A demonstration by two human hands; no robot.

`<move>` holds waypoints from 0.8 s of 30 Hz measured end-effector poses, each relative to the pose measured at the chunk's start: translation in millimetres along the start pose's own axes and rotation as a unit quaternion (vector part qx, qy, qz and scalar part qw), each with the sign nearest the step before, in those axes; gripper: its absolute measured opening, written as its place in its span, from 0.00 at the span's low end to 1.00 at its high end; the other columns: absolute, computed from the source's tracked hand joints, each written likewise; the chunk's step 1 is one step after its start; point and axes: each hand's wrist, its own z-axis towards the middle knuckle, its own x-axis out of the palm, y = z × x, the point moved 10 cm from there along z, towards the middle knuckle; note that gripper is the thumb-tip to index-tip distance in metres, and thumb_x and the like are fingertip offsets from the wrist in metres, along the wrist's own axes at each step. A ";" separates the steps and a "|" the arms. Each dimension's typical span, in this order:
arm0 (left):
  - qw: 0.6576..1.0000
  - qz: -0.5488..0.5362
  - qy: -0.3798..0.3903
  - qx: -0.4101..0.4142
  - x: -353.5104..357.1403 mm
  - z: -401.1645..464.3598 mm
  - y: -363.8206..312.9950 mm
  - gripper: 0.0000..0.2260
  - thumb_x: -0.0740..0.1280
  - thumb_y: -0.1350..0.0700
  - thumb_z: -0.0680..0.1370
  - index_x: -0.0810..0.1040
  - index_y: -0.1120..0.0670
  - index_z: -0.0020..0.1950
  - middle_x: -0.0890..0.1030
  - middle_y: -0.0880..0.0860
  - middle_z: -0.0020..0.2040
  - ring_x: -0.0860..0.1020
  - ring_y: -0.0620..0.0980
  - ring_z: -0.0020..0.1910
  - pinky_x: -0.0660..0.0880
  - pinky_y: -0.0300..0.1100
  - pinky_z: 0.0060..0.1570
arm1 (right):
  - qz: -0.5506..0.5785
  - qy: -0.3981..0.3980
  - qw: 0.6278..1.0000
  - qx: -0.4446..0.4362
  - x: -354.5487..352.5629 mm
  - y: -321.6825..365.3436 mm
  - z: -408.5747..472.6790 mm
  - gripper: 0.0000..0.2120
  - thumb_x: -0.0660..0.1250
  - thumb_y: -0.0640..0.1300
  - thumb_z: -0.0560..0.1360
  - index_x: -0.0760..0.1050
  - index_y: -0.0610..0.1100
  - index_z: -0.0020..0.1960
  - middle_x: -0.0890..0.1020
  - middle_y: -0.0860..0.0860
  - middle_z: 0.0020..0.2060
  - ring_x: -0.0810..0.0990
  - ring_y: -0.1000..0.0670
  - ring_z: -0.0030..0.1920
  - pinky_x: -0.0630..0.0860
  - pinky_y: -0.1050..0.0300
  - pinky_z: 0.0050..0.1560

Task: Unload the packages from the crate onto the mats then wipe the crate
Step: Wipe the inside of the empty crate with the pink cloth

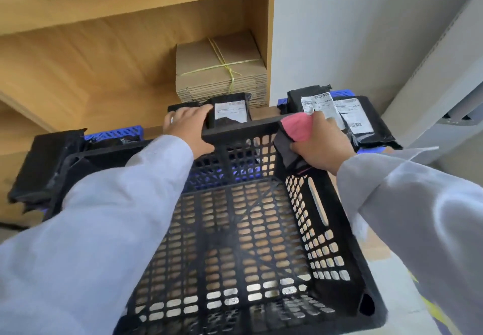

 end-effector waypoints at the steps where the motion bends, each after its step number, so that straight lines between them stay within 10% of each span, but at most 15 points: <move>1: 0.999 0.006 0.017 -0.042 4.6 -5.8 28.1 0.41 0.75 0.47 0.68 0.57 0.44 0.76 0.67 0.50 0.73 0.61 0.55 0.72 0.58 0.52 0.67 | -0.004 0.001 1.000 -0.012 -1.4 1.0 1.6 0.33 0.71 0.49 0.74 0.61 0.38 0.71 0.70 0.39 0.64 0.75 0.34 0.60 0.71 0.47 0.53; 7: 0.989 -0.003 0.046 -0.140 16.1 -31.9 108.8 0.20 0.73 0.49 0.71 0.76 0.48 0.62 0.80 0.54 0.58 0.74 0.58 0.60 0.67 0.47 0.61 | -0.069 0.014 0.994 -0.084 -4.2 24.5 24.7 0.26 0.70 0.43 0.73 0.64 0.39 0.66 0.68 0.39 0.62 0.75 0.34 0.58 0.71 0.47 0.51; 14: 0.990 0.013 0.027 -0.140 15.7 -32.3 110.7 0.06 0.70 0.48 0.73 0.76 0.47 0.47 0.79 0.49 0.44 0.72 0.54 0.48 0.62 0.45 0.53 | -0.248 0.042 0.943 -0.218 7.0 71.3 39.8 0.18 0.69 0.49 0.74 0.70 0.45 0.61 0.67 0.43 0.58 0.75 0.39 0.55 0.72 0.48 0.47; 24: 0.990 0.017 0.015 -0.136 18.9 -25.8 114.4 0.06 0.70 0.49 0.75 0.75 0.46 0.48 0.80 0.48 0.48 0.72 0.52 0.59 0.58 0.45 0.62 | -0.342 0.121 0.848 -0.386 45.8 128.9 37.0 0.21 0.69 0.57 0.74 0.71 0.46 0.61 0.70 0.48 0.56 0.75 0.45 0.56 0.70 0.54 0.49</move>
